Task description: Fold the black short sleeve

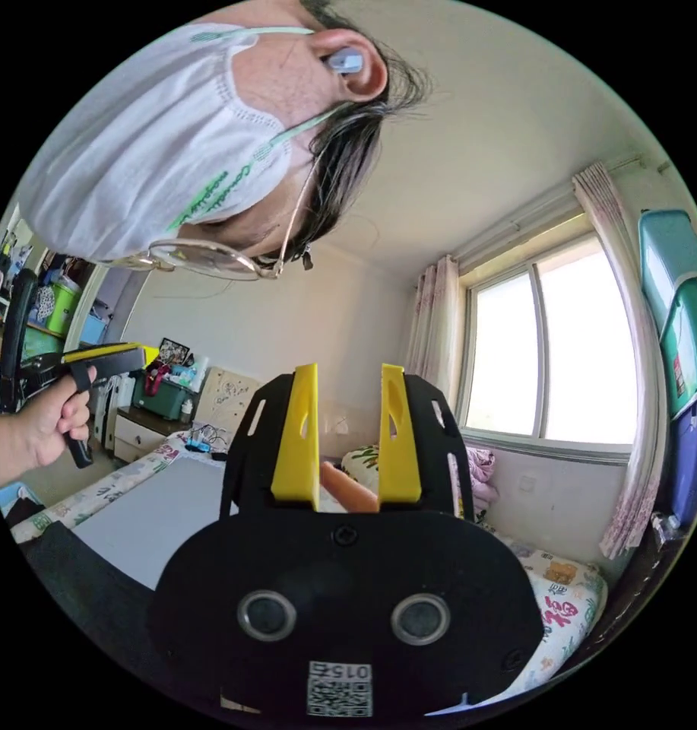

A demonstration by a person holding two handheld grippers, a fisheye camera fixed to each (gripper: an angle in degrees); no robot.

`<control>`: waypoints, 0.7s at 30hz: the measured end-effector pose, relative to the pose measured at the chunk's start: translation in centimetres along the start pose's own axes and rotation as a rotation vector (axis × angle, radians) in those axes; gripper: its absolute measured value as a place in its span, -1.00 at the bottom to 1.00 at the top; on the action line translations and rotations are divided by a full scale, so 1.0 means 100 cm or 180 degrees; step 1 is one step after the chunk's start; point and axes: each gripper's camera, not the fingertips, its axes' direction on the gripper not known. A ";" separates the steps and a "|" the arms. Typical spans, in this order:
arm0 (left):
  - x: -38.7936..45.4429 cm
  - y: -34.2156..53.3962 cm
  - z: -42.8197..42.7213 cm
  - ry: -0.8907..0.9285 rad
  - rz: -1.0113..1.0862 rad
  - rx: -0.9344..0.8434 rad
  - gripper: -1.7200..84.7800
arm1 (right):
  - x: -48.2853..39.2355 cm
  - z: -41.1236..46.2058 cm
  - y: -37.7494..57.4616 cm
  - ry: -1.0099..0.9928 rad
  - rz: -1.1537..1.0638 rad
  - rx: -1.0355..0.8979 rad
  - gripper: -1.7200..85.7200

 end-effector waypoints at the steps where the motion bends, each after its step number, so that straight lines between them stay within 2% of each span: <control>1: 0.000 0.000 0.003 0.0026 -0.0076 -0.0036 -0.96 | -0.006 0.007 0.001 -0.0023 -0.0080 -0.0085 -0.67; 4: 0.002 0.002 0.025 0.0034 -0.0402 -0.0350 -0.97 | -0.044 0.031 0.011 0.0008 -0.0419 -0.0312 -0.71; 6: 0.000 -0.001 0.049 0.0020 -0.0697 -0.0560 -0.97 | -0.071 0.040 0.018 -0.0431 -0.0445 -0.0460 -0.72; 9: -0.009 -0.009 0.072 0.0170 -0.1034 -0.0478 -0.98 | -0.108 0.052 0.029 -0.0990 -0.0456 -0.0794 -0.73; 13: -0.013 -0.023 0.101 0.0362 -0.1116 -0.0504 -0.98 | -0.145 0.070 0.037 -0.1375 -0.0370 -0.1062 -0.76; 15: -0.011 -0.027 0.120 0.0554 -0.1085 -0.0593 -0.98 | -0.162 0.085 0.036 -0.1477 -0.0232 -0.1123 -0.85; 21: -0.016 -0.038 0.152 0.0592 -0.1058 -0.0739 -0.97 | -0.191 0.125 0.031 -0.2052 0.0103 -0.1287 -0.97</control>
